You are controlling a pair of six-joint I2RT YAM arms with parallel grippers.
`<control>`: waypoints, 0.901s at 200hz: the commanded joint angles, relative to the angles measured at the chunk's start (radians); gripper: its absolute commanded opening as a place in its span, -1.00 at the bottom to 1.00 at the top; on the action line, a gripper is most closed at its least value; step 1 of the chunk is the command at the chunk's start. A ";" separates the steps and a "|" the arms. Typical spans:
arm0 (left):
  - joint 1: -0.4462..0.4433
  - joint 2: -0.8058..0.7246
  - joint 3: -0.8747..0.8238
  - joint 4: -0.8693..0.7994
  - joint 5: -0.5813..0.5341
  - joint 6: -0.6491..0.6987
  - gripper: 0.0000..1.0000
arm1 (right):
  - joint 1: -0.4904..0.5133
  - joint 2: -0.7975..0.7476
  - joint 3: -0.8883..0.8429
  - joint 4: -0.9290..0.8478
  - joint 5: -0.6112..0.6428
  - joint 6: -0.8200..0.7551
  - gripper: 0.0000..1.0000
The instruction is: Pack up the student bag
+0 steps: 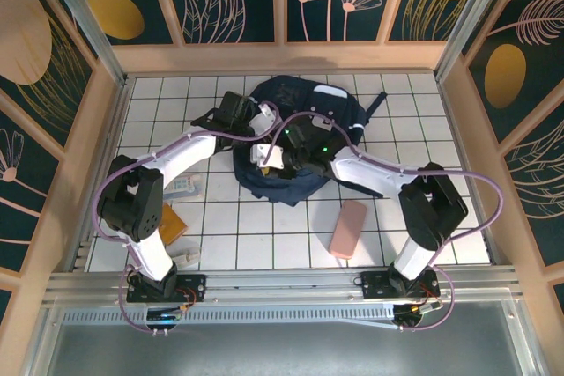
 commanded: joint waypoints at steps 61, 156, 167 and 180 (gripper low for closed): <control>-0.021 -0.050 0.041 0.032 0.145 0.102 -1.00 | -0.163 -0.486 -0.194 0.004 0.003 -0.123 0.11; -0.021 -0.077 -0.005 0.096 0.243 0.083 -1.00 | -0.232 -0.316 -0.108 -0.108 0.129 -0.208 0.99; -0.021 -0.080 -0.015 0.104 0.243 0.075 -1.00 | -0.230 -0.291 -0.106 -0.086 0.192 -0.215 0.99; -0.021 -0.092 -0.031 0.113 0.248 0.076 -1.00 | -0.229 -0.274 -0.109 -0.034 0.259 -0.214 0.93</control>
